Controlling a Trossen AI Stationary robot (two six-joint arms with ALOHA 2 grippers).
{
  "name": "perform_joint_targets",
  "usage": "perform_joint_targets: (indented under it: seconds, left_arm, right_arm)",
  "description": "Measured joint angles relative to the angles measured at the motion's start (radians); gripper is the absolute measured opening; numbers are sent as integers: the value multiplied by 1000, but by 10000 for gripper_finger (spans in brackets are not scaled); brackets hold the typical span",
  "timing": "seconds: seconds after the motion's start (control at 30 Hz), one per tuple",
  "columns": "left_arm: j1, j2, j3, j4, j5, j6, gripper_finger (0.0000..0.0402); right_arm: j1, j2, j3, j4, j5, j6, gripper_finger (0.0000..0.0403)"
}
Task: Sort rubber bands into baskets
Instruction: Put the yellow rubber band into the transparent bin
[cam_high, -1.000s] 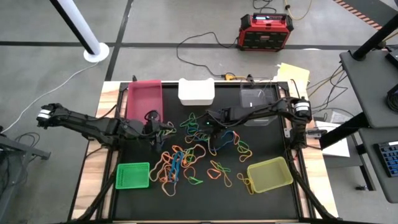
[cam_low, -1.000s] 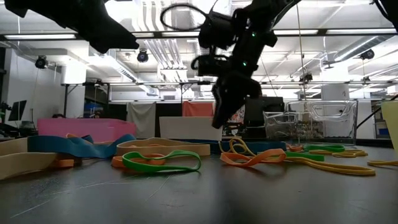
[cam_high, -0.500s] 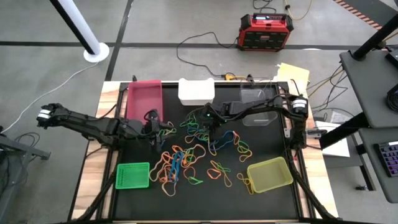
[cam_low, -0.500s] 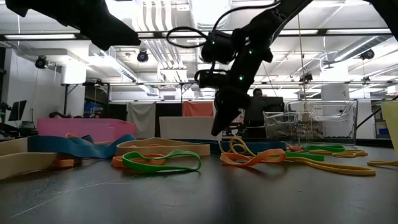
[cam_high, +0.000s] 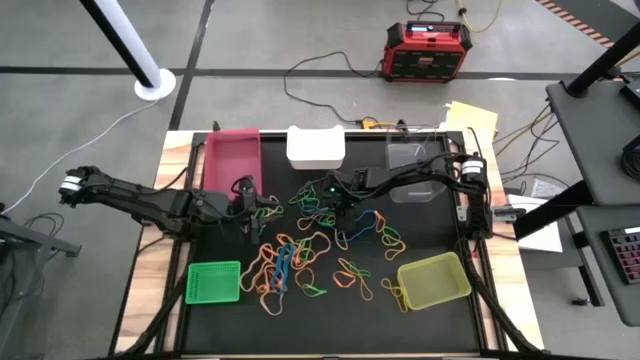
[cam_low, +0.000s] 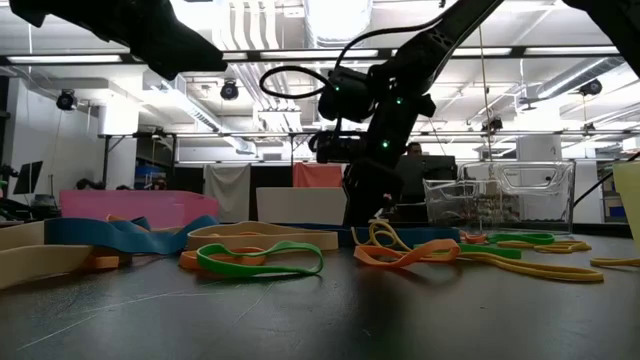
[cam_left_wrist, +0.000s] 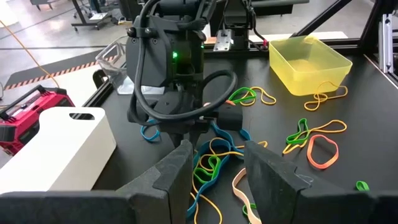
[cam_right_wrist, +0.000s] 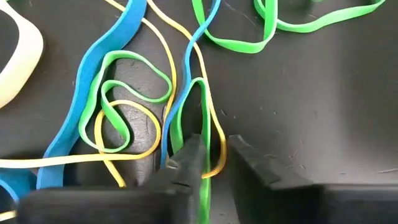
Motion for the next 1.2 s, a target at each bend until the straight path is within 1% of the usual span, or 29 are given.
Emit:
perform_joint_targets:
  seconds: [0.03, 0.1, 0.4, 0.7, 0.77, 0.83, 1.0, 1.07, 1.2]
  left_arm:
    - [0, 0, 0, 0, 0, 0, 129]
    - [0, 0, 0, 0, 0, 0, 129]
    - [0, 0, 0, -1, 0, 0, 129]
    - [0, 0, 0, -1, 0, 0, 129]
    - [0, 0, 0, -1, 0, 0, 129]
    - [0, 0, 0, 0, -7, 0, 129]
    - [0, 0, 0, 1, -24, 0, 129]
    - [0, 0, 0, 2, -24, 0, 129]
    - [0, 0, 0, 7, -25, 0, 129]
  right_arm:
    - [0, -5, -1, -1, 0, -9, 23]
    - [0, -18, -3, -1, 1, -18, 15]
    - [1, -127, -4, 4, 10, -28, 9]
    - [18, -289, -4, -20, 182, -44, 9]
    - [23, -334, -4, -25, 233, -51, 9]
    - [31, -380, -4, -36, 307, -67, 9]
    - [37, -495, -4, -138, 499, -72, 9]
    - [36, -541, -4, -182, 585, -62, 9]
    - [32, -611, -4, -294, 796, 0, 9]
